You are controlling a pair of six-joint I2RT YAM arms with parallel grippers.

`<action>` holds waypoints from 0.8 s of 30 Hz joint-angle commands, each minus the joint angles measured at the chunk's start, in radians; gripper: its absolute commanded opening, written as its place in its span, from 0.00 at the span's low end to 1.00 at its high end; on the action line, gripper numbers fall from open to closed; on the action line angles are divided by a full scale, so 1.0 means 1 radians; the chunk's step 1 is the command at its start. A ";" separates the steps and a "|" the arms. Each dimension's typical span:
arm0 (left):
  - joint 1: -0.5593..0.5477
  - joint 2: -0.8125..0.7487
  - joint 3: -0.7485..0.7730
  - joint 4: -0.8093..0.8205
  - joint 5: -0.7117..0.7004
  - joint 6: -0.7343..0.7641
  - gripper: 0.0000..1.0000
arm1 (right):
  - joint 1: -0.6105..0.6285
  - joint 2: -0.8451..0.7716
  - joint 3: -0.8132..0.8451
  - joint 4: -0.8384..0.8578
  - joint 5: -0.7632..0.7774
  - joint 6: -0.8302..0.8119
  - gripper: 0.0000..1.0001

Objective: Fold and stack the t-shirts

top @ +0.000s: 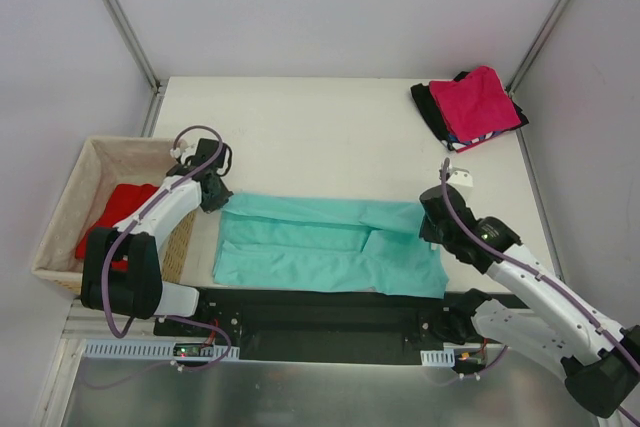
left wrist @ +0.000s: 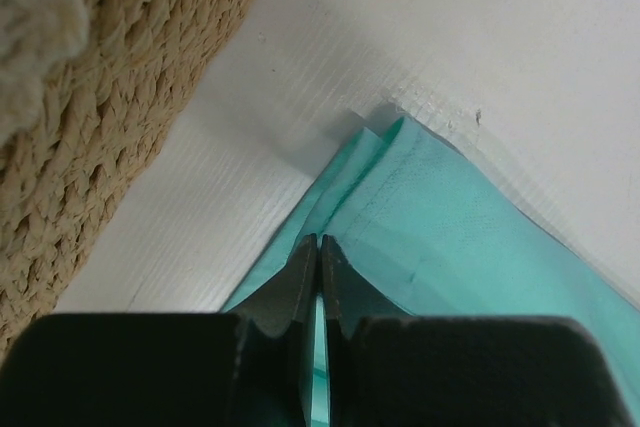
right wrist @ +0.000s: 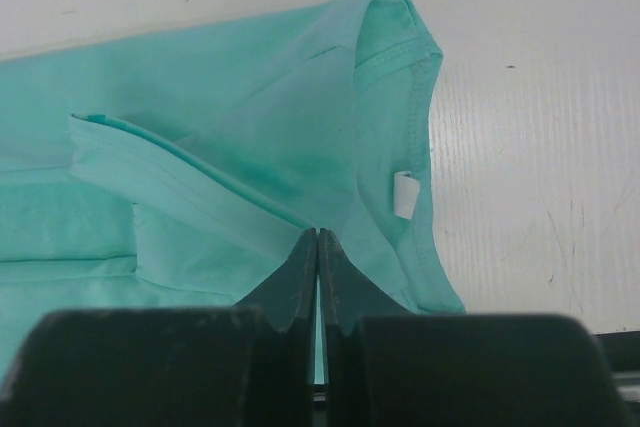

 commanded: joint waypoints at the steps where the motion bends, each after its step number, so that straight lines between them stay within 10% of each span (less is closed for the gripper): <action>1: -0.017 -0.006 -0.040 -0.074 -0.019 -0.049 0.00 | 0.020 -0.015 -0.027 -0.012 0.034 0.039 0.00; 24: -0.098 0.021 -0.107 -0.076 -0.056 -0.104 0.00 | 0.074 -0.023 -0.101 -0.011 0.062 0.098 0.01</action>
